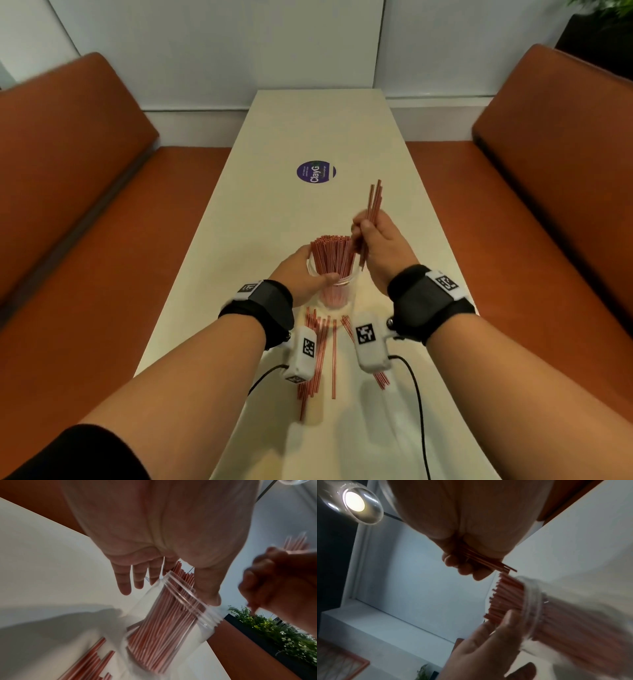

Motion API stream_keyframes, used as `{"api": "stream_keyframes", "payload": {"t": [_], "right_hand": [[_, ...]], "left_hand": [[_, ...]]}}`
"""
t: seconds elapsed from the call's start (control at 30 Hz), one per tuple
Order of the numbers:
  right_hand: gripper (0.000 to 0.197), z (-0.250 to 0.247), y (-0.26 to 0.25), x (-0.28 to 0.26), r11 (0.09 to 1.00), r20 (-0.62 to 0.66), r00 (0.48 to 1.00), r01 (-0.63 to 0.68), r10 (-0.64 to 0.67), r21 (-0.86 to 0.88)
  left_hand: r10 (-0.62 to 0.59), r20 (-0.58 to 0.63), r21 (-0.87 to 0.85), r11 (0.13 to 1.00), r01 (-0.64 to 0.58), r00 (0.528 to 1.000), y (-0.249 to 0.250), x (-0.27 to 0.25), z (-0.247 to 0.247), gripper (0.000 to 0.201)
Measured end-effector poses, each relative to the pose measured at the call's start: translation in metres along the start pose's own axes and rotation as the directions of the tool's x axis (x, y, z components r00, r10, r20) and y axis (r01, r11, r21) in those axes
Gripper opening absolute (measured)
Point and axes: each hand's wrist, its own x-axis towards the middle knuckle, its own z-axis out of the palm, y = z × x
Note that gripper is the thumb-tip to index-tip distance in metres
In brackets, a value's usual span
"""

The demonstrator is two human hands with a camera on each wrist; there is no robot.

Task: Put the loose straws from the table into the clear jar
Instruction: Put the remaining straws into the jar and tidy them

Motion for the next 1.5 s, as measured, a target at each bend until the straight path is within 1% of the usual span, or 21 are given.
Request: {"api": "stream_keyframes", "payload": {"t": [0.07,0.13,0.27,0.33,0.37,0.43,0.5,0.57,0.6,0.67,0.73,0.77,0.8,0.87,0.93,1.13,1.23,1.3,1.37,1.43,1.5], "right_hand": [[0.03,0.015,-0.002,0.009,0.998,0.027,0.998,0.05,-0.05,0.031],[0.029,0.027,0.001,0.015,0.999,0.052,0.998,0.043,-0.044,0.017],[0.027,0.037,0.02,0.018,0.992,0.094,0.992,-0.075,0.084,-0.098],[0.024,0.039,0.026,0.017,0.985,0.116,0.986,-0.103,0.12,-0.141],[0.021,0.039,0.026,0.016,0.985,0.118,0.987,-0.091,0.109,-0.146],[0.019,0.037,0.018,0.016,0.991,0.09,0.996,-0.004,0.016,-0.132],[0.025,0.03,0.01,0.018,0.973,-0.026,0.992,0.116,-0.123,-0.201],[0.034,0.019,0.01,0.02,0.919,-0.124,0.972,0.142,-0.2,-0.367],[0.042,0.014,0.014,0.022,0.88,-0.115,0.974,0.124,-0.197,-0.459],[0.059,0.009,0.026,0.024,0.744,0.015,0.99,0.116,-0.14,-0.658],[0.069,0.011,0.037,0.03,0.579,0.175,0.98,0.199,-0.097,-0.791],[0.068,0.013,0.038,0.032,0.531,0.22,0.972,0.228,-0.08,-0.816],[0.065,0.017,0.04,0.034,0.51,0.236,0.97,0.235,-0.065,-0.828],[0.053,0.021,0.044,0.036,0.478,0.238,0.97,0.236,-0.058,-0.846],[0.045,0.024,0.05,0.036,0.436,0.243,0.967,0.251,-0.074,-0.864],[0.04,0.023,0.056,0.039,0.461,0.238,0.958,0.285,-0.16,-0.841],[0.04,0.024,0.057,0.039,0.447,0.239,0.96,0.281,-0.148,-0.849],[0.042,0.024,0.056,0.039,0.409,0.242,0.964,0.267,-0.112,-0.873],[0.044,0.022,0.052,0.04,0.353,0.242,0.966,0.258,-0.09,-0.899],[0.046,0.018,0.047,0.038,0.35,0.22,0.967,0.253,-0.131,-0.902],[0.046,0.009,0.041,0.028,0.405,0.165,0.958,0.25,-0.234,-0.879]], "left_hand": [[0.0,0.0,0.006,1.0,0.0,1.0,0.0,0.0,0.0,0.075],[-0.003,0.004,0.009,1.0,0.003,1.0,0.0,0.0,0.0,0.074],[-0.004,0.017,0.008,1.0,0.003,1.0,0.002,0.0,-0.003,0.068],[0.003,0.015,0.02,1.0,-0.003,1.0,0.003,0.0,-0.003,0.062],[0.006,0.016,0.024,1.0,-0.007,1.0,0.003,0.0,-0.003,0.06],[0.021,0.022,0.026,0.999,-0.022,1.0,0.002,0.0,-0.003,0.059],[0.039,0.033,0.046,0.998,-0.041,0.999,0.0,0.001,-0.003,0.061],[0.054,0.054,0.081,0.995,-0.059,0.997,-0.002,0.003,-0.004,0.068],[0.056,0.068,0.092,0.994,-0.062,0.996,-0.003,0.003,-0.004,0.072],[0.044,0.098,0.109,0.993,-0.055,0.994,-0.005,0.005,-0.005,0.085],[0.017,0.122,0.111,0.993,-0.031,0.992,-0.005,0.005,-0.005,0.096],[0.012,0.126,0.104,0.994,-0.026,0.992,-0.005,0.006,-0.004,0.095],[0.015,0.122,0.094,0.995,-0.026,0.992,-0.005,0.007,-0.004,0.09],[0.046,0.11,0.07,0.996,-0.053,0.993,-0.005,0.006,-0.003,0.073],[0.079,0.107,0.068,0.994,-0.087,0.991,-0.004,0.005,-0.004,0.068],[0.1,0.109,0.06,0.992,-0.107,0.989,0.002,0.001,-0.006,0.075],[0.084,0.107,0.067,0.994,-0.092,0.991,0.002,0.0,-0.006,0.079],[0.071,0.107,0.093,0.992,-0.081,0.992,0.001,0.001,-0.006,0.084],[0.033,0.116,0.125,0.991,-0.047,0.993,-0.003,0.004,-0.007,0.098],[-0.014,0.117,0.155,0.988,-0.005,0.993,-0.006,0.002,-0.011,0.11],[-0.054,0.088,0.183,0.982,0.037,0.995,-0.012,-0.003,-0.016,0.113]]}}
